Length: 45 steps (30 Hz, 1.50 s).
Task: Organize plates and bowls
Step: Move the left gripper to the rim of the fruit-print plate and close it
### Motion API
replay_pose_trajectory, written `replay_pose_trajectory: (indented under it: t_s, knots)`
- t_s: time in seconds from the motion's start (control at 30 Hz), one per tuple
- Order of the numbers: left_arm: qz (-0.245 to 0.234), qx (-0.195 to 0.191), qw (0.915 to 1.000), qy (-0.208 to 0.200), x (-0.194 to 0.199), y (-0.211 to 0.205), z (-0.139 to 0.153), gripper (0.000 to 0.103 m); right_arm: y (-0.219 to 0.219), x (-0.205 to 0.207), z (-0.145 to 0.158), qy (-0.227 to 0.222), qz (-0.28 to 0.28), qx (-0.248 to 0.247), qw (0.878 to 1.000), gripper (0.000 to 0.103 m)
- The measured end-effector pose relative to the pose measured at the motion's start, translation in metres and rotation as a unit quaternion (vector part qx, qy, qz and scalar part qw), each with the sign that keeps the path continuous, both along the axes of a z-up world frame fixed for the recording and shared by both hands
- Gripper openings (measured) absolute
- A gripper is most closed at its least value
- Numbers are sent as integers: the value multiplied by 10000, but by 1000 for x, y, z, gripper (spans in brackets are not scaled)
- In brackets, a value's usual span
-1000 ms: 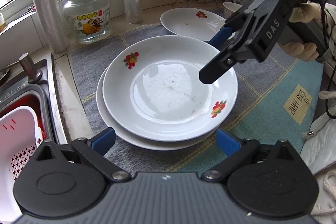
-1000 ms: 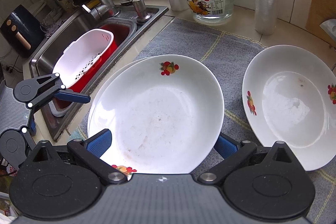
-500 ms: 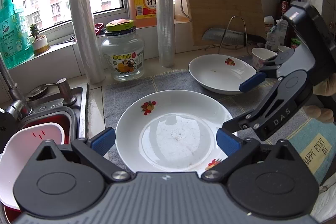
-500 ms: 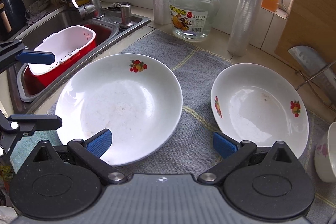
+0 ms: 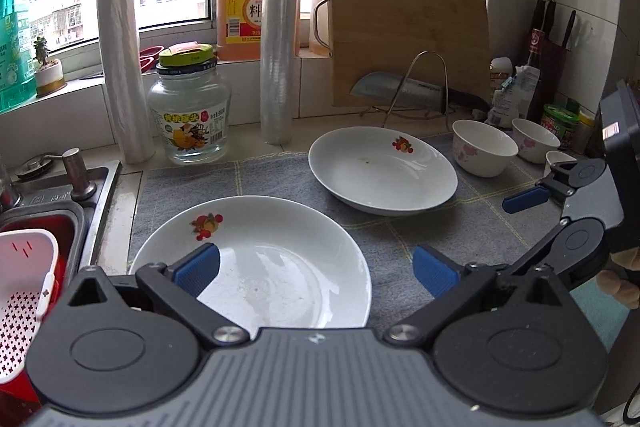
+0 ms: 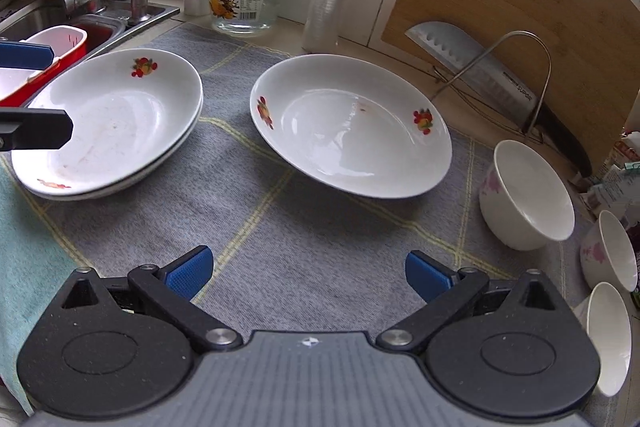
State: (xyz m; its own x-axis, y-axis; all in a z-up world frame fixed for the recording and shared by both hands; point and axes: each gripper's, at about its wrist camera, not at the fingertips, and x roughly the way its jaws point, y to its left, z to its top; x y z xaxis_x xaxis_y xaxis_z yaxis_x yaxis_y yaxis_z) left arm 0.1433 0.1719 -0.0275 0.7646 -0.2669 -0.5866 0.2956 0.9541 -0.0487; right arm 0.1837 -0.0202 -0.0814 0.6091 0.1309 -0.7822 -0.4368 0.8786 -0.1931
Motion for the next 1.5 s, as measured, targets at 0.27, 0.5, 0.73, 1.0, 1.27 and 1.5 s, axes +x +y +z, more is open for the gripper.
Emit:
replay_pose_trajectory:
  t_s: [0.27, 0.5, 0.73, 1.0, 1.27, 1.5]
  knots:
    - [569, -30, 9981, 221, -12, -33, 4, 102, -33, 22, -16, 45, 197, 138, 9997, 103]
    - [975, 180, 9945, 353, -14, -69, 15, 102, -49, 53, -25, 71, 611, 442, 9971, 103]
    - [1006, 300, 9932, 512, -8, -85, 23, 102, -55, 74, -31, 206, 947, 816, 9919, 103]
    - [453, 342, 9970, 522, 30, -85, 36, 102, -57, 74, -34, 74, 992, 920, 9908, 103]
    - [-281, 430, 9977, 439, 78, -88, 49, 102, -56, 73, -34, 55, 828, 931, 9922, 103]
    - [-702, 586, 9946, 494, 129, -95, 45, 102, -55, 72, -35, -24, 724, 974, 9926, 103]
